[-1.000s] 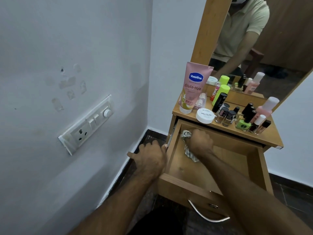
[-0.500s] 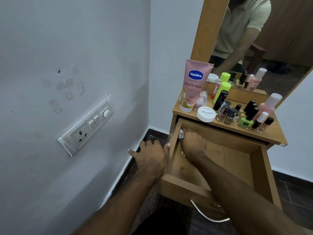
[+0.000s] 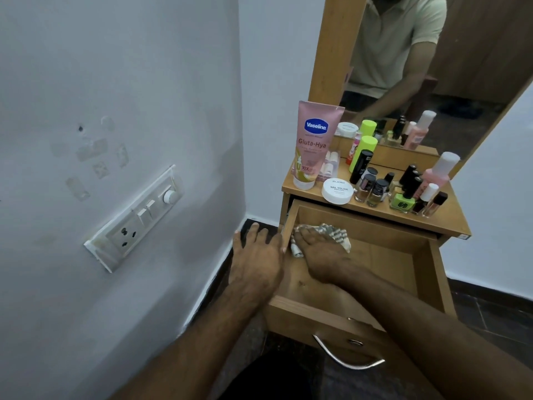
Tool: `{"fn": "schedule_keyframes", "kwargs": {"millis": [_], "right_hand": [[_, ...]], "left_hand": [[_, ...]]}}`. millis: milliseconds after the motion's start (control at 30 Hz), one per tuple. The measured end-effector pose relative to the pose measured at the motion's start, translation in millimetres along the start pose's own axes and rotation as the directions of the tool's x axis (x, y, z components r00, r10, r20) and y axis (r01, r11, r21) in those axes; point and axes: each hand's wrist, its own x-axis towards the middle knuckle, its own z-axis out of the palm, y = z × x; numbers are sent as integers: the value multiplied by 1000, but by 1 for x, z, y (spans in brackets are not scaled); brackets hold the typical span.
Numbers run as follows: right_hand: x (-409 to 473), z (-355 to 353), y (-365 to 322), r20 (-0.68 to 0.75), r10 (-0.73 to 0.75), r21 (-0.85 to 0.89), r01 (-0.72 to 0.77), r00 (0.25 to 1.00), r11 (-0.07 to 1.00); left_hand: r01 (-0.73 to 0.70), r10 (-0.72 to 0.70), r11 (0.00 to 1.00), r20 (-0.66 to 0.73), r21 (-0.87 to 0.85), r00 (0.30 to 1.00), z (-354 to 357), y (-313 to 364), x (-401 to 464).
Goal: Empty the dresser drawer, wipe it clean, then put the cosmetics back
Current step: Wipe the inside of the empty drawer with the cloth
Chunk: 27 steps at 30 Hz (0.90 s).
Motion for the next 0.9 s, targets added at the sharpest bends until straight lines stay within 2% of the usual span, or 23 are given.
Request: {"fn": "schedule_keyframes", "kwargs": {"millis": [167,367,500,633,800,900], "right_hand": [[19,3,-14,31,158,-121,-153,987,981],[10,-13,-11,-42,213,-189,-217,976,958],[-2,-16,7,36,312,-290,-289,949,913],[3,-24,2,76,347,-204,-326,935,923],[11,-3,-22,-44,162,53,-160,986,986],[14,-2,-11,-38,166,94,-162,985,982]], "left_hand": [[-3,2,1000,80,17,997,-7,1,-1],[-5,-7,995,119,100,993,-13,-1,-5],[-12,-5,991,129,132,992,-16,8,-5],[-15,5,994,103,104,995,-15,13,-4],[-32,23,994,84,107,996,-13,11,-3],[-43,34,994,88,100,996,-13,10,-2]]}}
